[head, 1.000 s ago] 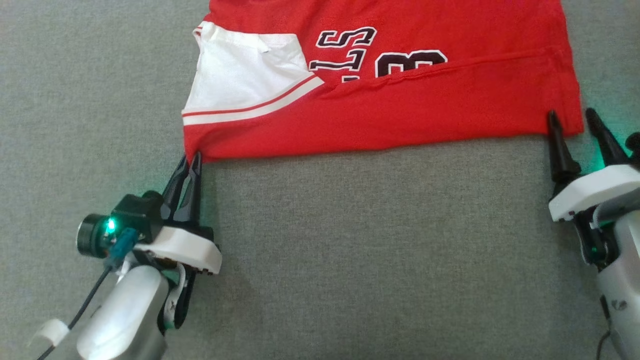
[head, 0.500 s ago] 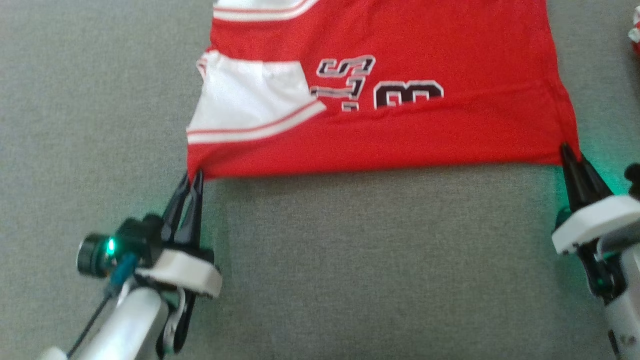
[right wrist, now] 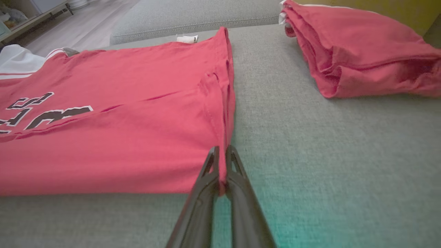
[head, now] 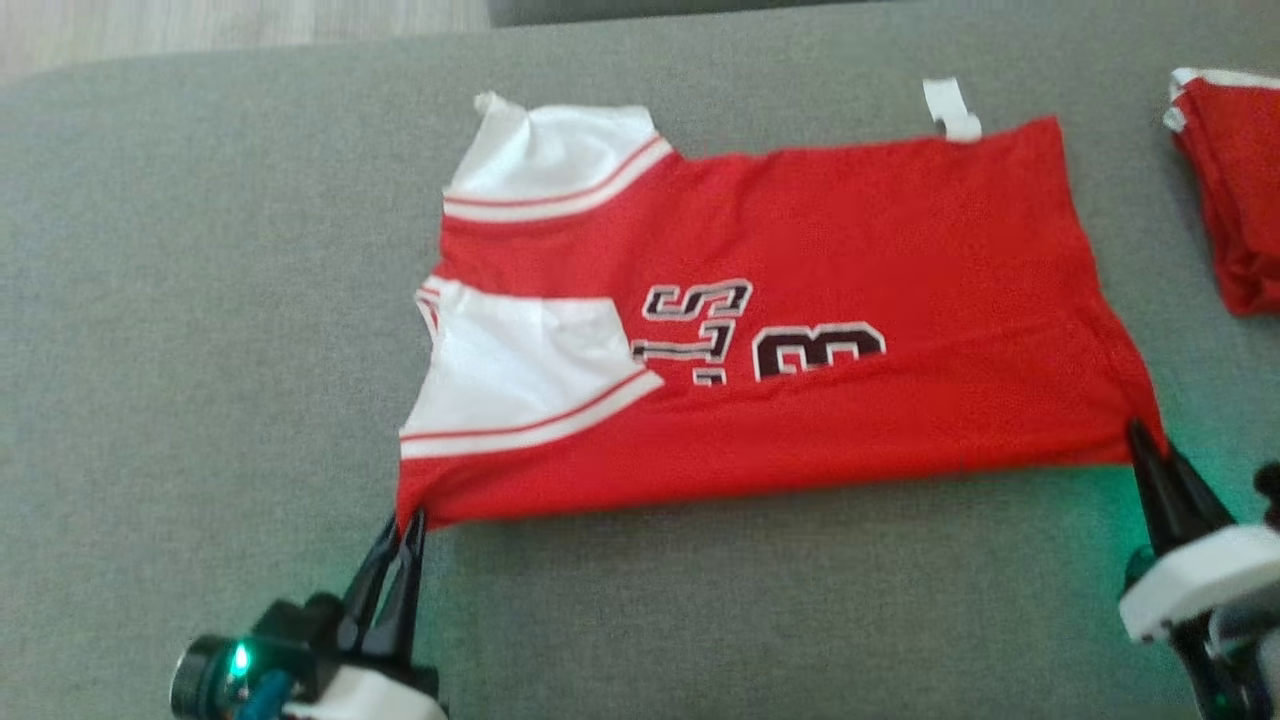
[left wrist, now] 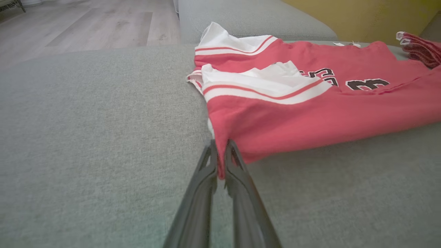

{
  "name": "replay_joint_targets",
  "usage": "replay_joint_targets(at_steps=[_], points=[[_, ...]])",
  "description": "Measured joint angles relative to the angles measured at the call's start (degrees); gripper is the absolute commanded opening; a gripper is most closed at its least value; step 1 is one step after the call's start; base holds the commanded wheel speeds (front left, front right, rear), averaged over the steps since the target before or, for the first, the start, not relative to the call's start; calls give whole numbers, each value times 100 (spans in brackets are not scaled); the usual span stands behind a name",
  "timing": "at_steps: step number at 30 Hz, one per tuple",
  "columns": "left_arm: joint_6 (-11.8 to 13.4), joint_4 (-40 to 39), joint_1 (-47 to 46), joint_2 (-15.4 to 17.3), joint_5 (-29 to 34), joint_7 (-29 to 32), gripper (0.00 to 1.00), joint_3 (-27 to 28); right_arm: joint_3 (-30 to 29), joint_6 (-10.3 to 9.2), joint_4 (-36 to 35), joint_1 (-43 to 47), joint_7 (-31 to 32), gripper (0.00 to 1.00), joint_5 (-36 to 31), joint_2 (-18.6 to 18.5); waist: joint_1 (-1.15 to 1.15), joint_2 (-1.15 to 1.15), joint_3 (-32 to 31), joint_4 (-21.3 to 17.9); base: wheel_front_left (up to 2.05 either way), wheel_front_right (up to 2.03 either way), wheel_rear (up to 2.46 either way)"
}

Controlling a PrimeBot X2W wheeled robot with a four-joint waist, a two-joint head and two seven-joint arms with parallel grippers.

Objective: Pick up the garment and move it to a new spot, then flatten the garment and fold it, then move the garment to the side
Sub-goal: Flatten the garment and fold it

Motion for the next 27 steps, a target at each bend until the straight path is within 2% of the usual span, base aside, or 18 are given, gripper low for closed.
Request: replay_joint_targets(at_steps=[9, 17, 18, 19, 20, 21, 22, 23, 24, 27], points=[[99, -363, 584, 232, -59, 111, 0, -88, -280, 0, -522, 761, 154, 0, -119, 36, 0, 0, -279, -2, 0, 0, 0], [99, -587, 780, 352, -202, 522, 0, -189, -500, 0, -898, 1141, 408, 2, -243, 132, 1, 0, -310, -8, 0, 0, 0], [99, -584, 784, 354, -202, 572, 0, -211, -513, 0, -911, 1149, 458, 19, -249, 148, 1, 0, -301, -9, 0, 0, 0], [99, -583, 783, 355, -202, 603, 0, -233, -519, 0, -927, 1151, 504, 45, -249, 166, 1, 0, -292, -10, 0, 0, 0], [99, -577, 783, 356, -202, 611, 0, -247, -519, 0, -954, 1152, 555, 87, -249, 179, 1, 0, -283, -10, 0, 0, 0], [99, -563, 783, 356, -202, 620, 0, -252, -520, 0, -980, 1155, 598, 87, -249, 191, 1, 0, -273, -11, 0, 0, 0], [99, -550, 782, 356, -202, 637, 69, -253, -536, 0, -1006, 1162, 628, 100, -249, 204, 1, 0, -262, -13, 0, 0, 0], [99, -535, 778, 357, -202, 654, 69, -256, -568, -1, -1033, 1171, 649, 100, -252, 221, 1, 0, -249, -16, 0, 0, 0], [100, -502, 766, 363, -194, 656, 100, -266, -610, -1, -1061, 1180, 649, 100, -270, 223, 1, 0, -238, -22, 0, 0, 0], [136, -491, 688, 368, -174, 658, 100, -270, -728, -1, -1269, 1218, 613, 100, -328, 236, 1, 0, -210, -62, 0, 0, 0]])
